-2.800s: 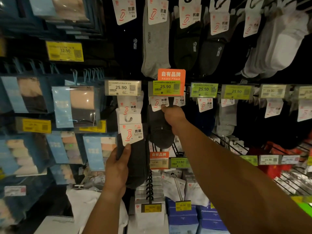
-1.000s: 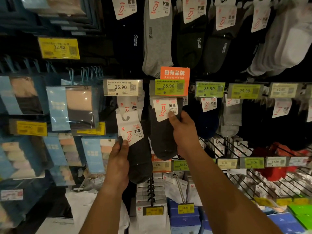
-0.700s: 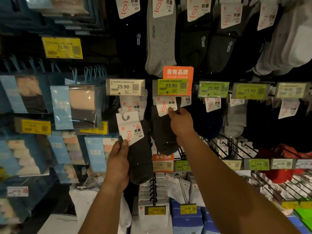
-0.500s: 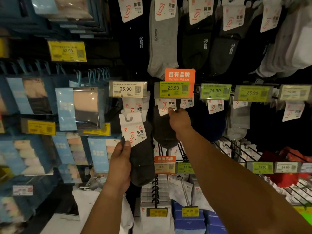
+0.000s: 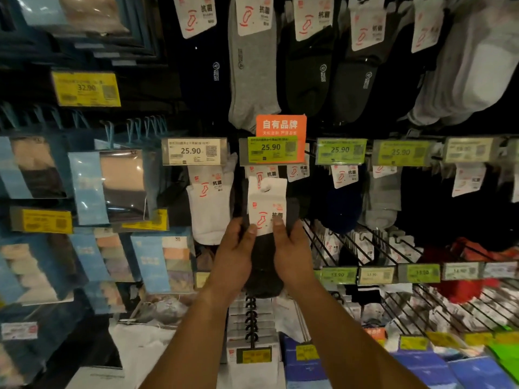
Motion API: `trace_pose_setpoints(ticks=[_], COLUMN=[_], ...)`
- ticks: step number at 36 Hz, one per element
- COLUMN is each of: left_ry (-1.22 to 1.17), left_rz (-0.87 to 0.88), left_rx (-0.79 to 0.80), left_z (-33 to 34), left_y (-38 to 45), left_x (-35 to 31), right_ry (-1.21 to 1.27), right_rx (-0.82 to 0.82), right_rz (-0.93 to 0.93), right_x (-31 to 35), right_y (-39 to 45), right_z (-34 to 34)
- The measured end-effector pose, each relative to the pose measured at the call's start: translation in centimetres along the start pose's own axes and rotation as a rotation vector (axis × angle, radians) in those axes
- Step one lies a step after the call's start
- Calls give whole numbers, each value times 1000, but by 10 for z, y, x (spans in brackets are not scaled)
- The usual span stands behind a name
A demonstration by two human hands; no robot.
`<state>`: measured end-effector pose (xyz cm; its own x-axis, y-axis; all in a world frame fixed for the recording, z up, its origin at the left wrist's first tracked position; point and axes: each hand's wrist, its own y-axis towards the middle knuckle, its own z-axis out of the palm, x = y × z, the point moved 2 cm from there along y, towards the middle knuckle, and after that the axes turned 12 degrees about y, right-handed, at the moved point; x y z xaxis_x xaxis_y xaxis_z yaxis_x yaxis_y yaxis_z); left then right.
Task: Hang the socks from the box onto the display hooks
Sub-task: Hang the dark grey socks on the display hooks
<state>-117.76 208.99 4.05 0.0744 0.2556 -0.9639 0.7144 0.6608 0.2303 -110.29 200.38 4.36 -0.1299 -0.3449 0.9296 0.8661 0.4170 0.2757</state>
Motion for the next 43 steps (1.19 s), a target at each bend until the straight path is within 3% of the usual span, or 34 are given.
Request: trace_pose_setpoints(ticks=[14, 36, 43], left_ry=[-109, -20, 303], left_rz=[185, -35, -107], left_rx=[-74, -143, -154], left_z=[7, 11, 18], left_y=[18, 68, 94], left_x=[-36, -22, -11], right_ry=[53, -49, -323], right_rx=[94, -1, -30], right_rz=[-152, 97, 134], right_x=[40, 19, 13], right_y=[30, 84, 103], right_z=[3, 15, 20])
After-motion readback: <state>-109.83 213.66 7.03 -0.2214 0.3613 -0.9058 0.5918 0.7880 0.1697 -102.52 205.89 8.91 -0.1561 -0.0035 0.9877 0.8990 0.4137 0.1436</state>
